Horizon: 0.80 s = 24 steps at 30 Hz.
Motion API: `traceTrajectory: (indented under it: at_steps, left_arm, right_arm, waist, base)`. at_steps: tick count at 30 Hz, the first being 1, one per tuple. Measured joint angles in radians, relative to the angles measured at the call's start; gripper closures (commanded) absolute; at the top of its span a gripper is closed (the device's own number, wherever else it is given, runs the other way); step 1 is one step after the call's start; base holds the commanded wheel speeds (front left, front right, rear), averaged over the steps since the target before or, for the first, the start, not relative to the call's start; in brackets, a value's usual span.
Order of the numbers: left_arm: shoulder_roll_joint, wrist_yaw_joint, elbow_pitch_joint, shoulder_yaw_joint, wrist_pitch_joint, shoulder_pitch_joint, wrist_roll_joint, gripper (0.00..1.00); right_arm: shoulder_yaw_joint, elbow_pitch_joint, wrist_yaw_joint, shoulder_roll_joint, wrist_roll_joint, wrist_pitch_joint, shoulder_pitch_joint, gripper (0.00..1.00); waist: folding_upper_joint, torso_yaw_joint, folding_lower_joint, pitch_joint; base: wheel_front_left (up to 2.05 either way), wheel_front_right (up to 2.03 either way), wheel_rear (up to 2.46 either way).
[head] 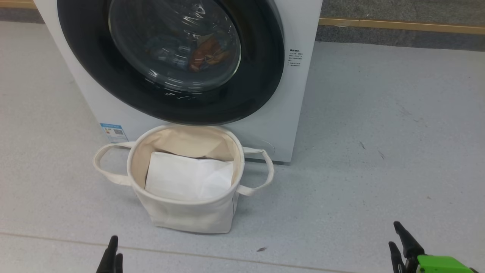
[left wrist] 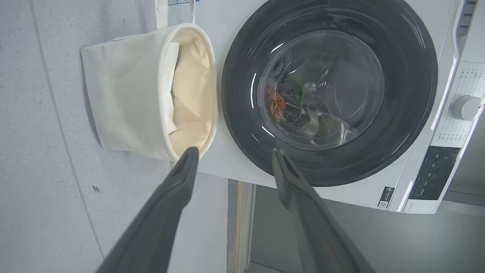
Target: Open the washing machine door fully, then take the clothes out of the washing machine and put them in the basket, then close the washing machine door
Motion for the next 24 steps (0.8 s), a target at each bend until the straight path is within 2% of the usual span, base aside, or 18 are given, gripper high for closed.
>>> traceTrajectory:
  at_steps: [19, 24]
  left_arm:
    - [0.033, 0.027, -0.055, -0.036, -0.046, -0.034, 0.134, 0.00]
    - [0.050, 0.040, -0.071, -0.056, -0.062, -0.048, 0.179, 0.00]
  right_arm:
    - [0.036, -0.023, 0.000, 0.000, -0.085, -0.053, -0.058, 0.00]
    - [0.046, -0.035, 0.000, 0.000, -0.171, -0.070, -0.074, 0.00]
  waist:
    - [0.0000, 0.012, -0.0001, -0.002]
    - [0.0000, 0.016, -0.0001, -0.002]
  base:
    - [0.00, 0.00, 0.00]
    - [0.00, 0.00, 0.00]
